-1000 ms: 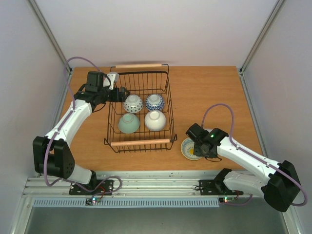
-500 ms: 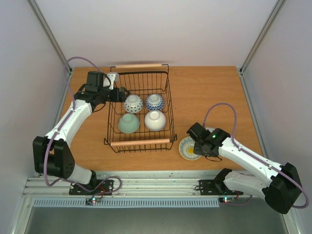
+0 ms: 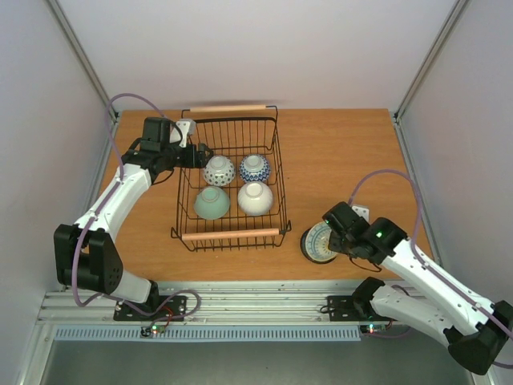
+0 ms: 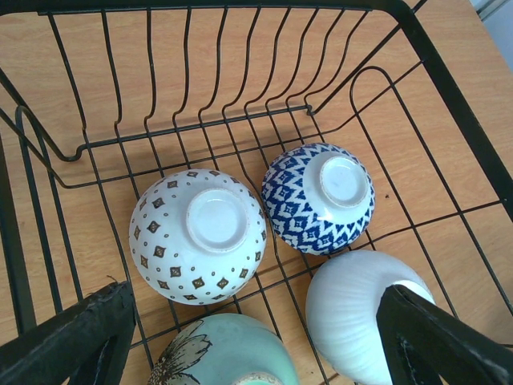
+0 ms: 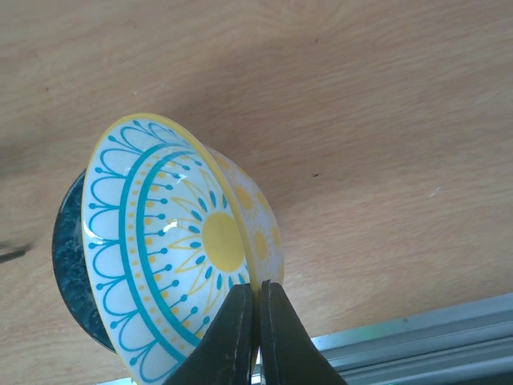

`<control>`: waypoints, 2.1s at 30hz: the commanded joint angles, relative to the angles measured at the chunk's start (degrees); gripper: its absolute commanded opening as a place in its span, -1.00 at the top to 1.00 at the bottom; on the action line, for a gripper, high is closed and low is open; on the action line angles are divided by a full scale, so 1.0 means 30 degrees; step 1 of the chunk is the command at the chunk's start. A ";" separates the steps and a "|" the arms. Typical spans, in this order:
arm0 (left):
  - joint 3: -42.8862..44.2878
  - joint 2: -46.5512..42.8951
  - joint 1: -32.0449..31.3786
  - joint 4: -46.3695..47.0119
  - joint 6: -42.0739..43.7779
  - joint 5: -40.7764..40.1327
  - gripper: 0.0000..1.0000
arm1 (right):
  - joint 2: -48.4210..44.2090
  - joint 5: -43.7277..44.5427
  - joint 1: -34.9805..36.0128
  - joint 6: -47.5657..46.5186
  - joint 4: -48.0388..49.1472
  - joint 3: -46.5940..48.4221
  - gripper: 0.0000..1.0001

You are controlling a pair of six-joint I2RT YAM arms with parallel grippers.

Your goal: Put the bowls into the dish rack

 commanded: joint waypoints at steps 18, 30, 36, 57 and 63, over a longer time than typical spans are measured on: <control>0.1429 -0.0061 -0.0776 -0.0855 0.1615 0.4654 -0.67 | 0.2793 0.3488 0.0037 -0.6416 0.4841 0.7993 0.97; 0.1279 -0.0232 -0.1482 -0.0732 0.2240 0.7586 -0.68 | 0.7723 0.0857 0.0030 -0.9449 0.7931 1.2551 0.97; 0.0851 -0.0722 -0.1587 -0.0177 0.2229 0.9317 -0.69 | 0.9895 -0.0301 0.0136 -0.9714 0.8566 1.4005 0.97; 0.0450 -0.0525 -0.1624 0.0371 0.2240 0.8478 -0.72 | 1.2681 -0.0843 0.2252 -1.0470 0.8804 1.6886 0.97; 0.0418 -0.0478 -0.1626 0.0454 0.2240 0.8123 -0.55 | 1.2730 -0.0593 0.2861 -1.0739 0.8863 1.7143 0.97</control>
